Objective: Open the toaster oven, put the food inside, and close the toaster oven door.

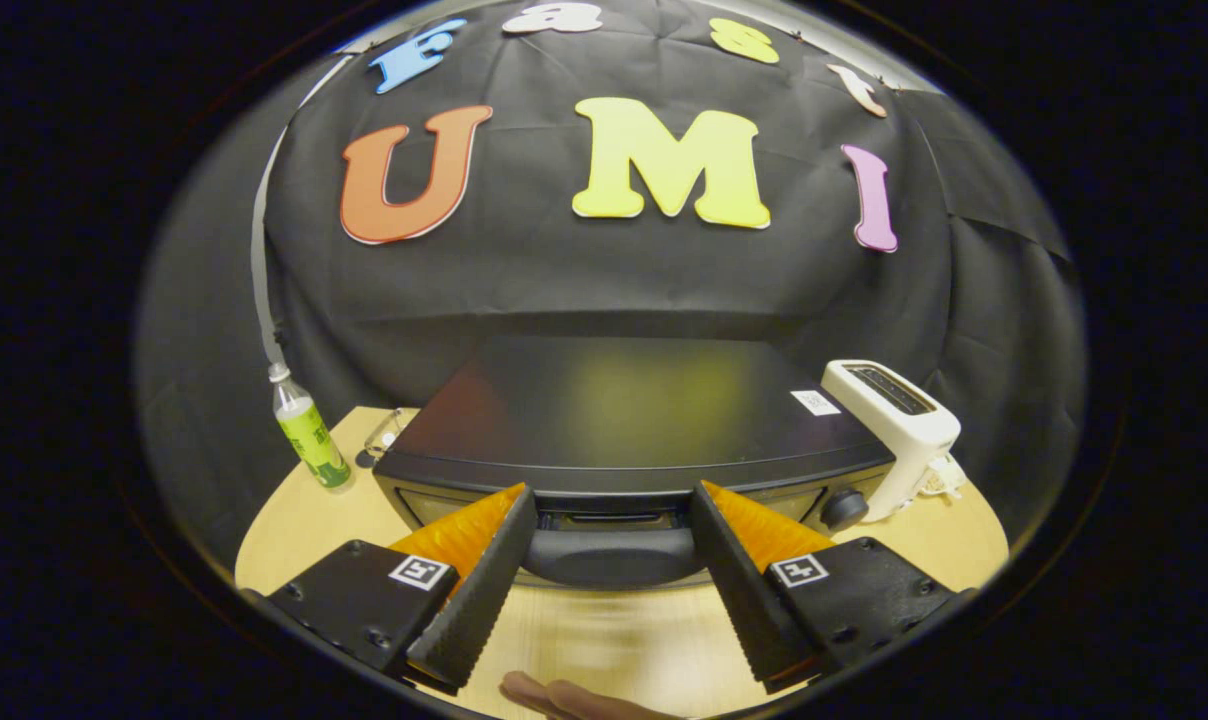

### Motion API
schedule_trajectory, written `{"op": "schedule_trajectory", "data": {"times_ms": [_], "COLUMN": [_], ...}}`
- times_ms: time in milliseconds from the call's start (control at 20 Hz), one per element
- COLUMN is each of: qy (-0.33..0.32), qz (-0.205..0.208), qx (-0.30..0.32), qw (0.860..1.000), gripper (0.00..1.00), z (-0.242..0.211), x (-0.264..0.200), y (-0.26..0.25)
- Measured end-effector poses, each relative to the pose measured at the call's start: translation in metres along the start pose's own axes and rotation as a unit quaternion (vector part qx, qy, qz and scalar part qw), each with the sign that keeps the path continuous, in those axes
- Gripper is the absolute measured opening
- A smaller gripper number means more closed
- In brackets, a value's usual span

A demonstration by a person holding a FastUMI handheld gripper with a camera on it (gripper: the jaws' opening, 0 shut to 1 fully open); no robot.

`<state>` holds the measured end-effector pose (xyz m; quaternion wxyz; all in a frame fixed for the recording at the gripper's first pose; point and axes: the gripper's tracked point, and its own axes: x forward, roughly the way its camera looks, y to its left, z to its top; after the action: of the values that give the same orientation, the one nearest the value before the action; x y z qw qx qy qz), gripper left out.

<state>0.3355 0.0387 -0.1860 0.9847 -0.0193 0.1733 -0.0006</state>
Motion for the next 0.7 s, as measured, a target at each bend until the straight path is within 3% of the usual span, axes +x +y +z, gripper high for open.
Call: {"op": "schedule_trajectory", "data": {"times_ms": [350,700], "qy": [0.022,0.059], "qz": [0.004,-0.003], "qx": [0.006,-0.002], "qw": [1.000,0.998], "gripper": [1.00,1.00], "z": [-0.021,-0.077], "x": [-0.025,-0.061], "y": [-0.001,-0.003]}}
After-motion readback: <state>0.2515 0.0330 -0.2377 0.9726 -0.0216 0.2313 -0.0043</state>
